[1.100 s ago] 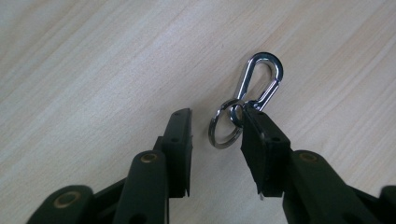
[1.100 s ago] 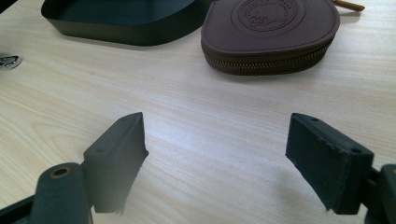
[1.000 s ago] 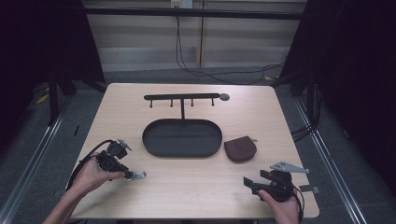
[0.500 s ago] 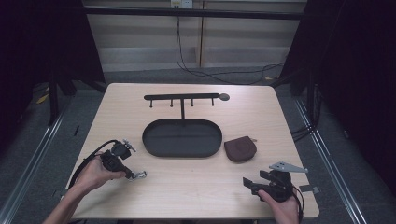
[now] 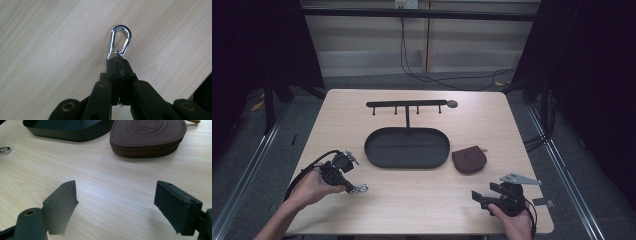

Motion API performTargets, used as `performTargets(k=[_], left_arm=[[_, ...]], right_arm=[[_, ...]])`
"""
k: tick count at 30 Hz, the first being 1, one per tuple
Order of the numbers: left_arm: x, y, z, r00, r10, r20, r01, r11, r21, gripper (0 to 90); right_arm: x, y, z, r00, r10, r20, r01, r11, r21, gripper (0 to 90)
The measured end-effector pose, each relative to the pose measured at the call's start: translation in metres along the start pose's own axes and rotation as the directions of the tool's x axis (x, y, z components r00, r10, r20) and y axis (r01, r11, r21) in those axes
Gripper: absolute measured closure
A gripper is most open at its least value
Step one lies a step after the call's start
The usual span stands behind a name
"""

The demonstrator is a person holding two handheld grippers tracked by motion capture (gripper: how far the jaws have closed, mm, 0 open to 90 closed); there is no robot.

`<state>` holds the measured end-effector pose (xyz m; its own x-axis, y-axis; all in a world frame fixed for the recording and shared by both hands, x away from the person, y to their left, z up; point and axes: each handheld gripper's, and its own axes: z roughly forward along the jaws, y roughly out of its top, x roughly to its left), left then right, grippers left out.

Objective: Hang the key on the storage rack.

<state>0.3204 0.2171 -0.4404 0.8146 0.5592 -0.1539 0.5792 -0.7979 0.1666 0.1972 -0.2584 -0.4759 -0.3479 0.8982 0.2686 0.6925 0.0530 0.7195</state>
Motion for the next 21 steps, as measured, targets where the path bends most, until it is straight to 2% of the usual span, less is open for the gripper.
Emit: performTargets(k=[3, 6, 9, 12, 13, 17, 21], left_arm=[[-0.001, 0.001, -0.004, 1.0, 0.002, -0.008, -0.002, 1.0, 0.006, 89.2], [-0.002, 0.0, -0.012, 0.9999, 0.006, 0.009, -0.006, 1.0, -0.004, 88.9], [-0.004, -0.001, -0.018, 0.9998, 0.017, -0.008, -0.017, 0.9998, 0.01, 89.0], [-0.003, -0.001, -0.025, 0.9999, 0.015, -0.006, -0.015, 0.9998, 0.009, 89.1], [-0.003, -0.001, -0.027, 1.0, 0.006, -0.007, -0.006, 1.0, 0.001, 89.1], [-0.003, 0.0, -0.035, 1.0, -0.004, 0.005, 0.004, 0.9998, 0.018, 88.9], [-0.002, 0.003, -0.042, 0.9999, -0.014, -0.003, 0.014, 0.9998, 0.015, 89.1]], right_arm=[[0.0, 0.0, 0.0, 1.0, 0.001, 0.001, -0.001, 1.0, -0.002, 17.8], [-0.001, 0.0, 0.0, 1.0, 0.003, -0.005, -0.003, 1.0, -0.005, 17.2], [0.0, 0.0, 0.001, 0.9999, -0.001, -0.012, 0.001, 1.0, -0.002, 17.1], [0.0, 0.0, 0.001, 0.9999, -0.005, -0.012, 0.005, 1.0, 0.001, 17.1], [0.0, 0.0, 0.001, 0.9999, -0.006, -0.012, 0.006, 1.0, -0.001, 17.1], [0.0, 0.0, 0.001, 0.9999, -0.003, -0.01, 0.003, 1.0, 0.002, 17.1], [0.0, 0.0, 0.002, 0.9999, 0.001, -0.012, -0.001, 1.0, 0.01, 16.7]])
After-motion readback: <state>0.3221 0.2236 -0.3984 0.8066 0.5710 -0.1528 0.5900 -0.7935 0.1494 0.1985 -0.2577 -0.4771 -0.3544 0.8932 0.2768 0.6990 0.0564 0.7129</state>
